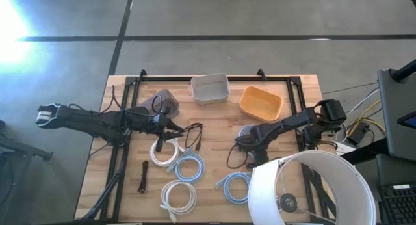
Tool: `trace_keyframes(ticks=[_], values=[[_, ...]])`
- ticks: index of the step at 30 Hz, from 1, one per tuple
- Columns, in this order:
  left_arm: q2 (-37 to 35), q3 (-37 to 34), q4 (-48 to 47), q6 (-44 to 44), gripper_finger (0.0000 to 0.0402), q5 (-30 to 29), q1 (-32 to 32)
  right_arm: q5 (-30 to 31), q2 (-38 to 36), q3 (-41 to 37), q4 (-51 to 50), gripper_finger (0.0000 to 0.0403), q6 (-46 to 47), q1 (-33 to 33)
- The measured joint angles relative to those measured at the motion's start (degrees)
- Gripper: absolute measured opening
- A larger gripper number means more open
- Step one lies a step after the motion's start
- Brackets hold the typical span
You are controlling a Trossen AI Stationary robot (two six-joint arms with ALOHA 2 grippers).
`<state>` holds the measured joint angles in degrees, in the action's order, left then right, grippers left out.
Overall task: Pick & Place USB Port
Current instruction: Put the top blue hdmi cable into the yellow bin
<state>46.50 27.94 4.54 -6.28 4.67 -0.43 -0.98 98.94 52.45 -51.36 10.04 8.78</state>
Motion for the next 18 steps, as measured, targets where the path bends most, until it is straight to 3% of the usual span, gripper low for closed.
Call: trace_keyframes(ticks=[11,18], values=[[0.0,-0.02,-0.5,-0.22,0.0112,0.0,0.02,-0.69,-2.81,-0.01,-0.08,0.0022,-0.99,0.0],[0.0,-0.02,-0.51,-0.22,0.0112,0.0,0.02,-0.56,-11.21,0.8,-0.27,0.0017,0.79,0.2]])
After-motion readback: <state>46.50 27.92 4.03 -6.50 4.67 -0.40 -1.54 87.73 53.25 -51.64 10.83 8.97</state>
